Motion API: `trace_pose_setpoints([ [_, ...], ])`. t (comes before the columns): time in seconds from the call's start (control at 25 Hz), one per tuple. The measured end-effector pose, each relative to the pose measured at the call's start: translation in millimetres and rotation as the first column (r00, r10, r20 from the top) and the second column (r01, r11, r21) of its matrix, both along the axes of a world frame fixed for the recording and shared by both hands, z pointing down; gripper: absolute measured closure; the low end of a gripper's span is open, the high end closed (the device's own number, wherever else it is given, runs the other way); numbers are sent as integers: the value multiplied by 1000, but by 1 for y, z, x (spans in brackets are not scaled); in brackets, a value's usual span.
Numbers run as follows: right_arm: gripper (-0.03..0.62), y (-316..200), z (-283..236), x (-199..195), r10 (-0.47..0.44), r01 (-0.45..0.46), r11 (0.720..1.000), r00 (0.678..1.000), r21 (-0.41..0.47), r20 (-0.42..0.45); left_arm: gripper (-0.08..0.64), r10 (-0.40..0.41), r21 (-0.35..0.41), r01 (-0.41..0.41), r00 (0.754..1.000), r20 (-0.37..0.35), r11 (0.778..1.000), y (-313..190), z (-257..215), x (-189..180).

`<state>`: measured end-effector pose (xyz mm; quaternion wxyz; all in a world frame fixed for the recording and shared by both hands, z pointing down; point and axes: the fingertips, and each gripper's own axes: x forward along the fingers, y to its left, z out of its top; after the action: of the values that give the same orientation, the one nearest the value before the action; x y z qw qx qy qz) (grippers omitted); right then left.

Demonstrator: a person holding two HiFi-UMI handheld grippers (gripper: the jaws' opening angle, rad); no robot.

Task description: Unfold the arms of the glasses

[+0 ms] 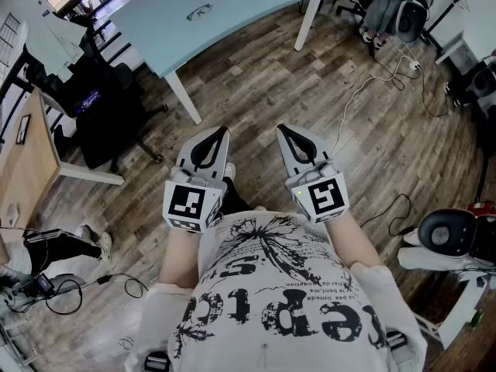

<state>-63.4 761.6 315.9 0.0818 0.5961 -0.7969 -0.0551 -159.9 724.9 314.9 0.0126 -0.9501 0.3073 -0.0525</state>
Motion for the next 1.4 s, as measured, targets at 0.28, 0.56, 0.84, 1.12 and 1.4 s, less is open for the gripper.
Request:
trace_pose_setpoints([
  [0.28,584,0,4,0,5,-5,1000,1000,-19,-4,541,8,-8,-8,1000,1,1000,-1,0,2],
  [0.56,583,0,14,10,36,-35,999,999,-38,34,541,10,-30,-10,1000,14,999,-6,10,6],
  [0.84,582,-21,22,35,44,-41,998,998,-57,53,541,-3,-65,5,1000,27,998,-23,19,23],
  [1.12,581,-97,26,40,8,-7,999,1000,-49,18,541,-13,-85,15,1000,20,996,-108,31,35],
  [1.4,581,-228,21,66,15,-15,997,1000,-79,4,541,-11,-91,12,1000,10,996,-242,19,60],
])
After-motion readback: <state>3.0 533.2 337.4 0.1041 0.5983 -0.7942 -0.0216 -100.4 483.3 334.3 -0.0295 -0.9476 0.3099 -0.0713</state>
